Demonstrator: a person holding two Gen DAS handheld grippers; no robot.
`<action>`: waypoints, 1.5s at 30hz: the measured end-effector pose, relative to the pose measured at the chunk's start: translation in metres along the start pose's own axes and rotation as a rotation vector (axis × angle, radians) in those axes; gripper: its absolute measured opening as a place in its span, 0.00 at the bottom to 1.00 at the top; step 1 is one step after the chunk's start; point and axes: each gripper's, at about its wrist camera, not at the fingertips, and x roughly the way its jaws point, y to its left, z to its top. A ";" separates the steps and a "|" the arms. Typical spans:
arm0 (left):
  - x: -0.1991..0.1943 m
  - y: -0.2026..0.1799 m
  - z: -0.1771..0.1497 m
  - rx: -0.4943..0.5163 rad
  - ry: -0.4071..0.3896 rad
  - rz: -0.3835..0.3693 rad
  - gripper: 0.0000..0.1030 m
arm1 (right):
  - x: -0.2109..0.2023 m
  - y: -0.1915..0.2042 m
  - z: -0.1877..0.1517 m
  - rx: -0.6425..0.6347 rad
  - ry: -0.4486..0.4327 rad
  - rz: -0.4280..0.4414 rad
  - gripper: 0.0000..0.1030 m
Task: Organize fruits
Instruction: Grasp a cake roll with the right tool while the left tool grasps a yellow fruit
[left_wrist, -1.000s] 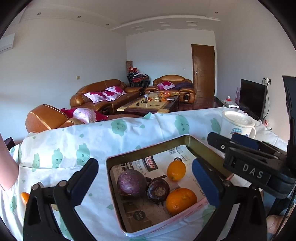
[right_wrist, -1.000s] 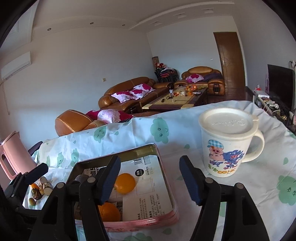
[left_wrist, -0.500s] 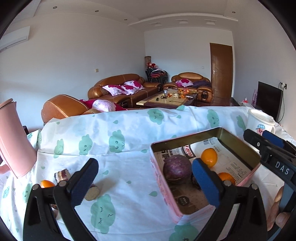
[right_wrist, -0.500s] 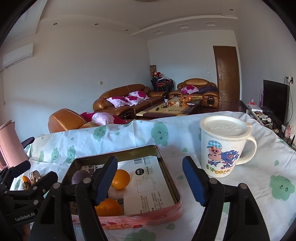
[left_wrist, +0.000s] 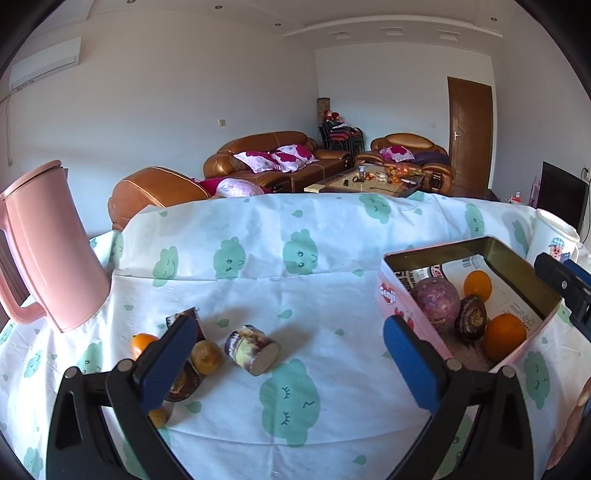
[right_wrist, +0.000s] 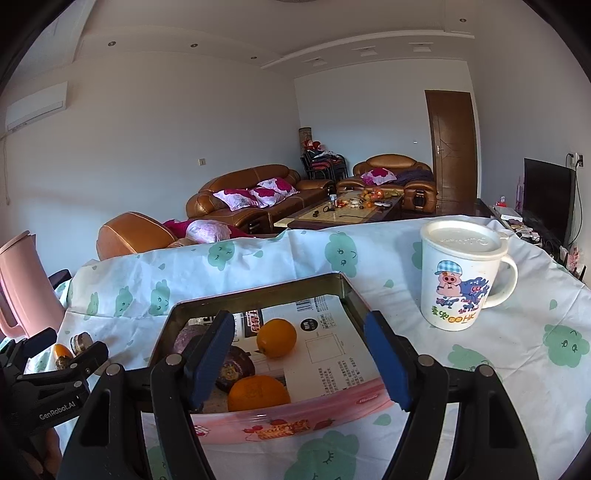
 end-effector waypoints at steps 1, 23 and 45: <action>0.000 0.003 -0.001 0.000 0.001 0.003 1.00 | 0.000 0.005 -0.001 -0.002 0.004 0.008 0.72; 0.005 0.105 -0.016 -0.085 0.090 0.031 1.00 | 0.008 0.155 -0.023 -0.213 0.087 0.205 0.72; 0.006 0.167 -0.018 -0.106 0.219 -0.198 0.88 | 0.090 0.232 -0.037 -0.350 0.407 0.257 0.71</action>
